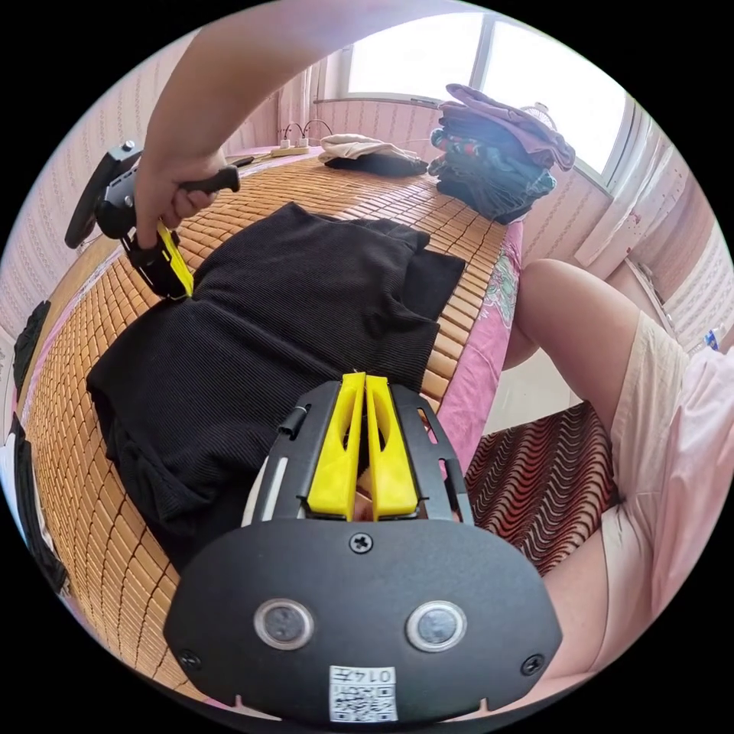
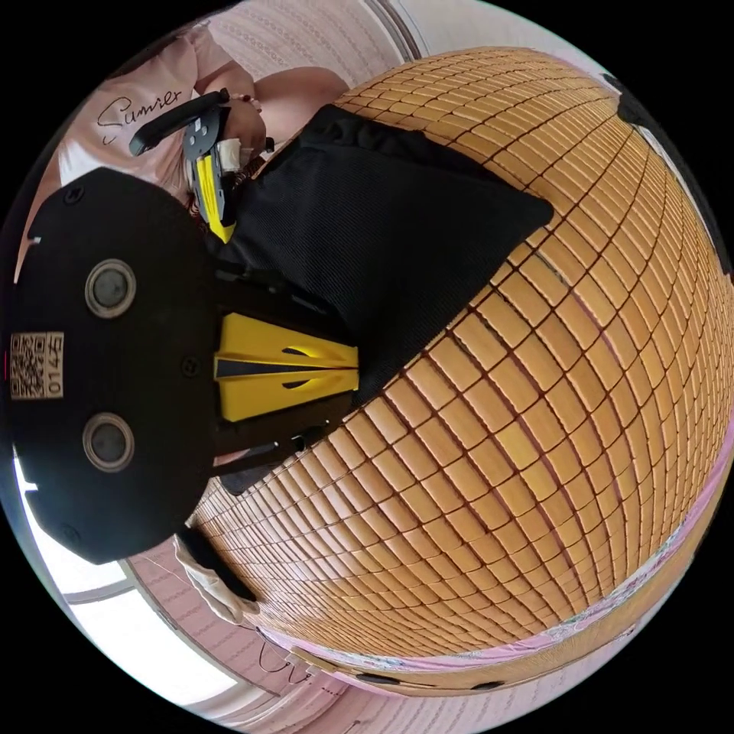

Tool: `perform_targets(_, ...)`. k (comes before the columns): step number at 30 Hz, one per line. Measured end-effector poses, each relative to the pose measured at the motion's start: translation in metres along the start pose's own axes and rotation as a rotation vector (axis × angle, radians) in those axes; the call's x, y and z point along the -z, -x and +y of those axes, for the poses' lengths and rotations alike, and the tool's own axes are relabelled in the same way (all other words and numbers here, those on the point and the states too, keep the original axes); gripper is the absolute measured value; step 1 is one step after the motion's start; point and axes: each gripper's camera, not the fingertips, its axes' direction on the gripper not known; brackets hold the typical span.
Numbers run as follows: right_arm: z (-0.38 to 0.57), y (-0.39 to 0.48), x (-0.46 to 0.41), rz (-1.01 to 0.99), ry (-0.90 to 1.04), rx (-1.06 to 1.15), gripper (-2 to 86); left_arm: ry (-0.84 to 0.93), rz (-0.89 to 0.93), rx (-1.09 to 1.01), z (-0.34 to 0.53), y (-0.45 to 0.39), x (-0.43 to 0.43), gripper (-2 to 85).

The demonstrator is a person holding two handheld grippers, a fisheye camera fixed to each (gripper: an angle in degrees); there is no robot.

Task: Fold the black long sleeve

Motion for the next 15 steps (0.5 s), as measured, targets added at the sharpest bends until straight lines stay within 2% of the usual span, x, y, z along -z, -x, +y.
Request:
perform_targets(2,0.012,-0.004,-0.018,-0.032,-0.032,0.008,-0.9,0.004,-0.037,-0.034,-0.001,-0.007,0.003,-0.7)
perform_targets(4,0.046,-0.002,-0.038,-0.03,-0.169,0.005,-1.0,-0.007,-0.06,-0.033,-0.004,-0.013,0.007,-0.4)
perform_targets(6,0.089,0.003,-0.052,-0.031,-0.308,-0.008,-0.9,-0.074,-0.043,-0.018,-0.005,-0.015,0.014,0.5)
perform_targets(8,0.143,0.007,-0.076,-0.046,-0.411,-0.025,-0.9,-0.236,0.006,0.007,0.0,-0.016,0.028,4.2)
perform_targets(12,0.29,0.013,-0.171,0.041,-0.492,-0.243,-0.5,-0.326,0.03,0.055,0.0,-0.019,0.037,10.2)
perform_targets(15,0.378,0.025,-0.26,-0.026,-0.511,-0.421,1.1,-0.306,0.023,0.085,-0.004,-0.027,0.034,14.4)
